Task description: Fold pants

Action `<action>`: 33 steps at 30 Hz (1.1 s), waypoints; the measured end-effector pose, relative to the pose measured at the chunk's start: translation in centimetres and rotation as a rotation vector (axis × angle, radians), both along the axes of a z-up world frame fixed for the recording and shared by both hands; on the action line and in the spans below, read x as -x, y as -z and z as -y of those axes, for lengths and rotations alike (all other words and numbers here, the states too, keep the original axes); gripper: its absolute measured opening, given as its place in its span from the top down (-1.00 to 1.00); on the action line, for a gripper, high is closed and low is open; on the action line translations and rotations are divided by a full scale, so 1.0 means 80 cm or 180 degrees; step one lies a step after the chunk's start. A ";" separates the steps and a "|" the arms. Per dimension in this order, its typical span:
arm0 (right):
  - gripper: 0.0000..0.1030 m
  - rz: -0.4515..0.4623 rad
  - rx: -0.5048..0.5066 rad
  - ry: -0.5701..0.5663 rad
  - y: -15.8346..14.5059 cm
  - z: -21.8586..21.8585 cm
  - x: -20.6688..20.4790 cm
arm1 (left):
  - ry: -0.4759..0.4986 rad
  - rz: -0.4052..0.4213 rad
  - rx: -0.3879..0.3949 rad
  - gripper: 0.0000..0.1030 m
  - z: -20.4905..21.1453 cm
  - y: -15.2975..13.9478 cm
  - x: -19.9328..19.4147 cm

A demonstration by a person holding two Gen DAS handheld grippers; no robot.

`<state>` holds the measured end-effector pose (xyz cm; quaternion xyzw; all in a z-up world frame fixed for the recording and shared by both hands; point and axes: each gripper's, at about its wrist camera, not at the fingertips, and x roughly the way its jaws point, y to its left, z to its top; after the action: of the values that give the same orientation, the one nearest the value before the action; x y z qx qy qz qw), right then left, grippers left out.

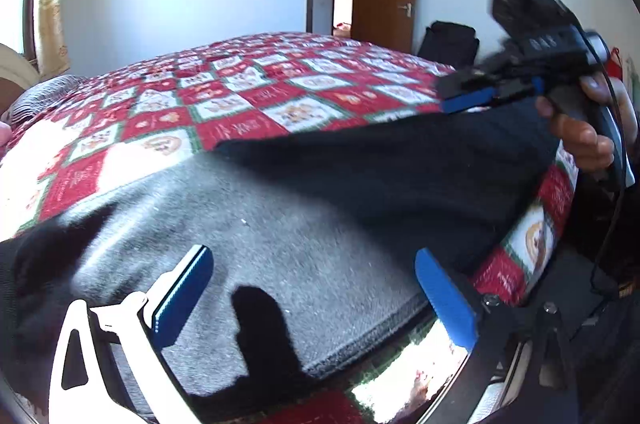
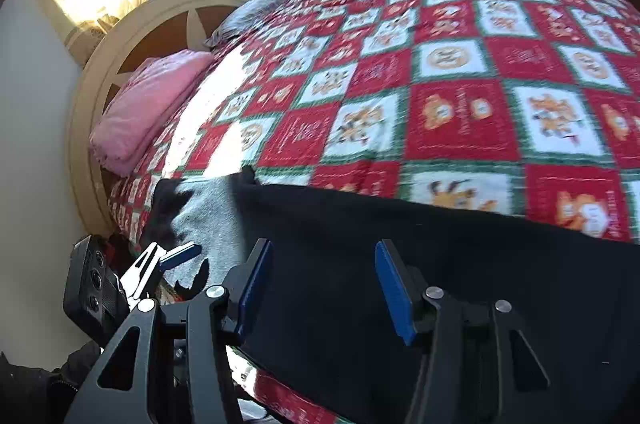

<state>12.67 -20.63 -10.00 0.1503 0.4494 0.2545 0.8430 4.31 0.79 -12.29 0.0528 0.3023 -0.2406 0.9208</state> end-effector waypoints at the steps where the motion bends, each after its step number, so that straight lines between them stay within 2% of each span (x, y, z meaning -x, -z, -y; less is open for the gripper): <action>1: -0.07 0.0049 0.0050 0.0134 -0.008 0.029 0.008 | -0.0043 0.0030 -0.0003 -1.00 -0.003 -0.002 0.000; 6: -0.07 0.0250 0.0123 0.1014 -0.040 0.206 0.062 | -0.0284 0.0078 0.0060 -1.00 -0.021 -0.007 -0.003; 9: -0.07 0.0263 0.0139 0.1559 -0.050 0.308 0.093 | -0.0392 0.0033 0.0082 -1.00 -0.025 -0.005 -0.005; 12: -0.07 0.0237 0.0225 0.2034 -0.052 0.385 0.121 | -0.0429 -0.0007 0.0080 -1.00 -0.023 -0.002 -0.002; 15: -0.06 0.0215 0.0253 0.2165 -0.046 0.430 0.126 | -0.0436 -0.0025 0.0058 -1.00 -0.017 0.000 0.000; 18: 0.02 0.0025 0.0367 0.2186 -0.028 0.450 0.113 | -0.0429 -0.0068 0.0044 -1.00 -0.012 0.003 0.001; 19: 0.11 -0.0055 0.0377 0.2121 -0.019 0.451 0.108 | -0.0431 -0.0074 0.0035 -1.00 -0.011 0.004 0.002; 21: 0.12 -0.0140 0.0363 0.1946 -0.006 0.449 0.098 | -0.0425 -0.0094 0.0034 -1.00 -0.010 0.006 0.003; 24: 0.15 -0.0127 0.0498 0.1925 0.002 0.443 0.090 | -0.0420 -0.0122 0.0031 -1.00 -0.008 0.009 0.003; 30: 0.20 -0.0088 0.0479 0.1903 0.010 0.446 0.090 | -0.0439 -0.0131 0.0036 -1.00 -0.009 0.009 0.004; 31: 0.26 -0.0086 0.0475 0.1893 0.009 0.445 0.091 | -0.0449 -0.0132 0.0043 -1.00 -0.010 0.009 0.004; 32: 0.45 -0.0101 0.0468 0.1901 0.008 0.446 0.091 | -0.0451 -0.0130 0.0054 -1.00 -0.011 0.008 0.005; 33: 0.53 -0.0116 0.0412 0.1905 0.008 0.448 0.092 | -0.0451 -0.0128 0.0063 -1.00 -0.011 0.007 0.005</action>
<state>5.29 -56.45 -10.65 0.2265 0.4155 -0.0370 0.8802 3.95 1.66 -12.85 0.0174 0.3213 -0.1788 0.9298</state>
